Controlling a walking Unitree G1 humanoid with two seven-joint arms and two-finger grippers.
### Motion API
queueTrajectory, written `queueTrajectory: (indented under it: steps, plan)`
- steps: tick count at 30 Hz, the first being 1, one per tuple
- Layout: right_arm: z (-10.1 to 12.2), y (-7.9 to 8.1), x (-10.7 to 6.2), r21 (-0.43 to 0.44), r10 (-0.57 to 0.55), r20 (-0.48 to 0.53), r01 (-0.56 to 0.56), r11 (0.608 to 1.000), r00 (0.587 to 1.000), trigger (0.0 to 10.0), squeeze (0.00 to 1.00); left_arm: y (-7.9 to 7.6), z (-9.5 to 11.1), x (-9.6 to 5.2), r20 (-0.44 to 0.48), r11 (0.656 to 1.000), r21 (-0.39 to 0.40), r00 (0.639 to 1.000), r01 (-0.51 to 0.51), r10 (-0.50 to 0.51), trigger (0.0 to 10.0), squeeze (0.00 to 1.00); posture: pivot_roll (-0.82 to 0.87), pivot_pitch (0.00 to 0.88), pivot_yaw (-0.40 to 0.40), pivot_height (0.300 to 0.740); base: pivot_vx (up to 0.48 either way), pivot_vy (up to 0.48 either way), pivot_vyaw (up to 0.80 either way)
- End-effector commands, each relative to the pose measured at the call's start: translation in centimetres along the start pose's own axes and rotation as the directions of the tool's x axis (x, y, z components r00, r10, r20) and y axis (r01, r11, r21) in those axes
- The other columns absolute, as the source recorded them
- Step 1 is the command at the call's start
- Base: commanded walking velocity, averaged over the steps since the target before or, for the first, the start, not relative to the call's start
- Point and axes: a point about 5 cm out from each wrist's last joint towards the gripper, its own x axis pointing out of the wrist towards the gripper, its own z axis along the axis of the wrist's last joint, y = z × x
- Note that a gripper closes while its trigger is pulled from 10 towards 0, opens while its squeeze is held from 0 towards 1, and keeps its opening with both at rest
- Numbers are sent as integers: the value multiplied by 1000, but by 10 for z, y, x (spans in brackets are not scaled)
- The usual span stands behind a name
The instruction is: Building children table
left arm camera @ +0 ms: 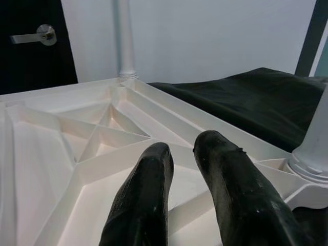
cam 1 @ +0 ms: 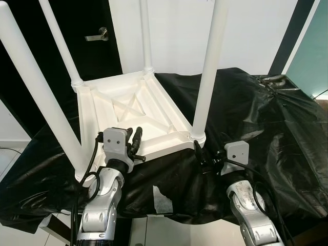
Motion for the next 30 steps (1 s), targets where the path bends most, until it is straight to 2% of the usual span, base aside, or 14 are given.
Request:
queueTrajectory:
  steps: [1,30]
  plan:
    - [-2,-3,0,-5,-10,-8,10,1000,1000,10000,0,1,3,0,16,1000,-2,1000,-21,21,10000,0,57,0,28,740,0,0,0]
    - [-2,-1,1,-5,-2,-8,2,1000,1000,10000,0,-1,0,0,-13,1000,-18,1000,-9,9,10000,0,59,0,25,740,-17,0,0]
